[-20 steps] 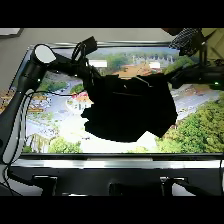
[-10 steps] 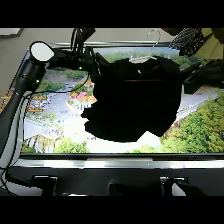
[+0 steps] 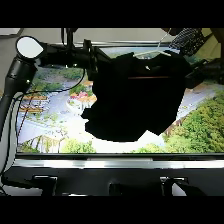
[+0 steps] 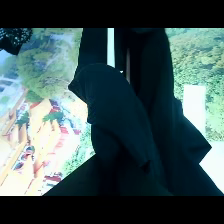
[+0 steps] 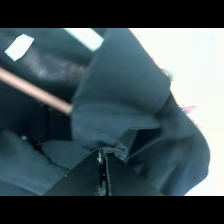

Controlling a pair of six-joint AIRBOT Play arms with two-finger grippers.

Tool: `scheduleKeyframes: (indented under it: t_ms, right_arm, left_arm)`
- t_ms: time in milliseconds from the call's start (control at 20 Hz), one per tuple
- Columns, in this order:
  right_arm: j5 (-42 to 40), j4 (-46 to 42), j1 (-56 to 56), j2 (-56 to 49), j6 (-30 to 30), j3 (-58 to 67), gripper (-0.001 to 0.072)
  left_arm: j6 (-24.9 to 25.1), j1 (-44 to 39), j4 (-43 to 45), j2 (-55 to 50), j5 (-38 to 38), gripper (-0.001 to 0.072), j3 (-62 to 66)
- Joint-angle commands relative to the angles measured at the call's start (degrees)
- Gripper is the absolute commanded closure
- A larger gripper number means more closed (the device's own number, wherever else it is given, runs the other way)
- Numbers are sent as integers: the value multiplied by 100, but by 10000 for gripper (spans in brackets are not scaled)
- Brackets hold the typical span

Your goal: Fold the clothes and pants, and hang the long-sleeved shirts on hangers.

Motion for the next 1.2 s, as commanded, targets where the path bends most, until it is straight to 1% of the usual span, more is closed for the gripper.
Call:
scheduleKeyframes:
  t_ms: [0, 50, 100, 250, 300, 350, 500, 600, 650, 700, 750, 800, 850, 900, 1050, 1150]
  right_arm:
    - [-195, -55, 4, -15, 7, 2, 522]
    - [-212, -155, 2, 31, 22, 2, 330]
    - [-293, -332, 2, 98, 72, 4, 215]
    - [-885, -1292, 2, 437, 584, 4, 201]
    - [-1051, -1574, -2, 503, 721, 4, 160]
    - [-1150, -1746, -72, 520, 925, 2, 151]
    - [-1121, -1690, -636, 326, 1226, 2, 157]
    - [-1014, -1296, -1099, 48, 1209, 2, 149]
    - [-765, -968, -1276, -131, 1049, 2, 137]
    - [-354, -767, -1320, -306, 704, 2, 113]
    - [98, -763, -1290, -496, 46, 2, 114]
    - [380, -723, -1215, -669, -708, 2, 113]
    - [592, -680, -1139, -820, -1270, 2, 114]
    - [599, -669, -1128, -922, -1443, 2, 115]
    - [546, -501, -1139, -1051, -1379, 2, 113]
    - [166, -295, -1139, -1051, -1440, 2, 109]
  left_arm:
    - [4, 0, -118, 35, -114, 681, 2]
    - [4, 0, -118, 42, -111, 681, 2]
    - [4, 0, -118, 46, -114, 681, 4]
    - [4, 0, -118, 59, -101, 681, 4]
    - [4, 0, -120, 61, -101, 681, 4]
    - [4, 0, -120, 66, -101, 681, 4]
    - [4, 0, -118, 92, -101, 681, 4]
    - [4, 0, -118, 96, -103, 681, 4]
    - [4, 0, -118, 96, -103, 681, 2]
    - [4, 0, -118, 96, -103, 681, 2]
    - [2, 0, -118, 96, -103, 681, 2]
    - [4, 0, -116, 96, -101, 681, 2]
    - [4, 0, -114, 96, -98, 681, 2]
    - [4, 0, -111, 96, -96, 681, 2]
    - [2, 0, -111, 96, -98, 681, 2]
    - [2, 0, -111, 96, -98, 681, 2]
